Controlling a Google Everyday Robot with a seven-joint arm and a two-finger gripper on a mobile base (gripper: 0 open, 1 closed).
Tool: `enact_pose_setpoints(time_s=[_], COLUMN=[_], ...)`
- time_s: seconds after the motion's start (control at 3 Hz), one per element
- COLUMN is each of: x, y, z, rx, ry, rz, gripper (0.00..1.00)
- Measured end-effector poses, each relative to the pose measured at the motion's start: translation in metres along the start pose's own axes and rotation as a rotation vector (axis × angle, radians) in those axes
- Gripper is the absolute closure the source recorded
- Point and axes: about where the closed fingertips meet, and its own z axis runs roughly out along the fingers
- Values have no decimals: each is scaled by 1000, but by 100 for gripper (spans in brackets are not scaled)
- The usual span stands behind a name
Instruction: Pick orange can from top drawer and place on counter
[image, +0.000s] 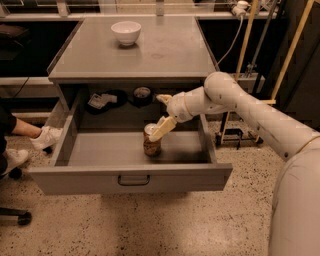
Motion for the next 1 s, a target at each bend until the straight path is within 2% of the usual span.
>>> enact_pose_setpoints(time_s=[0.33,0.67,1.0], x=[-2,4,4], y=[9,29,38], z=[12,37,37], rx=[-80,-238,-277], ry=[-20,-29,-28], rz=[-19,-15,-18], gripper=[0,0,0])
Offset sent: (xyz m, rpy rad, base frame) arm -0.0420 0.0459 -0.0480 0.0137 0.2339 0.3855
